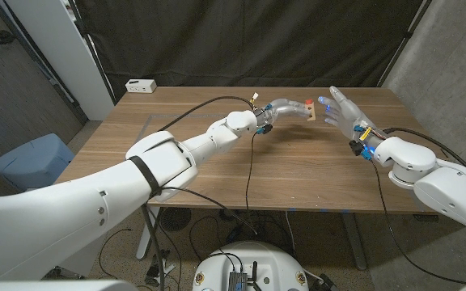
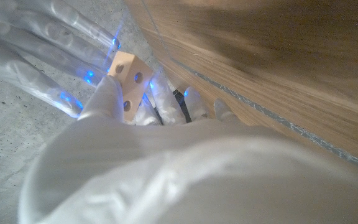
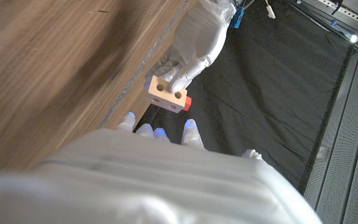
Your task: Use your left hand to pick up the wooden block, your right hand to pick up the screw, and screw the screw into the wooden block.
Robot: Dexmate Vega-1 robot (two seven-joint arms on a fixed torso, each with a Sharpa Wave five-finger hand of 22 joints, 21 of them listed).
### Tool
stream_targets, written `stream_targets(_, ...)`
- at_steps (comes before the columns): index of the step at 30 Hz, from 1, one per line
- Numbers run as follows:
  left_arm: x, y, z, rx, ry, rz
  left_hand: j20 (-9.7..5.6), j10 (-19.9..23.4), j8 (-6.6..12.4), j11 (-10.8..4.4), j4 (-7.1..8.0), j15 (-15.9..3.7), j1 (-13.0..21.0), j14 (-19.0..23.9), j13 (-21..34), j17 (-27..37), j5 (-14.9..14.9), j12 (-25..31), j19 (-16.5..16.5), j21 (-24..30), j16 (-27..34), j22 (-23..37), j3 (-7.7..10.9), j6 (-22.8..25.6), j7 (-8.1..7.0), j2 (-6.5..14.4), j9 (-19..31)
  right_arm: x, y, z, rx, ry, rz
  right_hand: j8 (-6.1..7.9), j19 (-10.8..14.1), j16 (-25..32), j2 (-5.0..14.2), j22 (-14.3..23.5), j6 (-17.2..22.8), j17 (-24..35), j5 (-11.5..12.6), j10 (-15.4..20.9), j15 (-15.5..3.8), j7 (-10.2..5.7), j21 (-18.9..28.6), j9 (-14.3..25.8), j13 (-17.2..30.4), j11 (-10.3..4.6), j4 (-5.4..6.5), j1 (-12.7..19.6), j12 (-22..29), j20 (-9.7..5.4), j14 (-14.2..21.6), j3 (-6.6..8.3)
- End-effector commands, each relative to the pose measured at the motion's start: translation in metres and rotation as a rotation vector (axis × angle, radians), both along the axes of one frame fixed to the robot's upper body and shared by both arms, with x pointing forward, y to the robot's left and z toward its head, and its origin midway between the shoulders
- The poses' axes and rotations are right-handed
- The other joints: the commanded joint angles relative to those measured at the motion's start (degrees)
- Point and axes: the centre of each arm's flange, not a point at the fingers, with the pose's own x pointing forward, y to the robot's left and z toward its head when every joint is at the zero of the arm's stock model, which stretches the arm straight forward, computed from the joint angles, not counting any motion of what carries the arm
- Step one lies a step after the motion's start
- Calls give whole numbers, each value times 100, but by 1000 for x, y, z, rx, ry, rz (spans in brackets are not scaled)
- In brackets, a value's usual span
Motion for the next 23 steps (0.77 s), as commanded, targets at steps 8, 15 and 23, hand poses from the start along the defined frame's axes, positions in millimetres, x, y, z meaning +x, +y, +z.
stream_targets(8, 1, 17, 9, -4, -23, -15, -5, -12, 47, 7, 66, -329, -26, 27, 12, 10, 29, 9, 3, 6, 10, 29, 68, 150, -45, -35, 16, 16, -7, 9, 33, -29, -54, 35, 36, 39, 22, 10, -12, 6, 34, -558, 10, -3, -9, 6, 6, 0, -3, 73, 11, 25, -1040, -14)
stream_targets(15, 1, 27, 16, -2, -44, -29, -6, -10, 52, 18, 67, -324, -28, 37, 12, 10, 32, 11, 0, 6, 15, 29, 67, 156, -45, -35, 17, 26, -2, 15, 49, -63, -61, 29, 64, 41, 19, 9, -33, 6, 35, -532, 0, 10, -3, 6, 6, 2, -5, 76, 18, 9, -1031, -15)
stream_targets(23, 2, 33, 19, 13, -65, -25, -1, -9, 54, 23, 65, -327, -27, 25, 13, 9, 34, 12, -2, 6, 11, 29, 68, 157, -45, -35, 17, 38, -2, 24, 38, -88, -65, 31, 79, 41, 11, 7, -38, 6, 35, -523, -1, 21, -2, 6, 6, -2, -10, 79, 17, -2, -1024, -19)
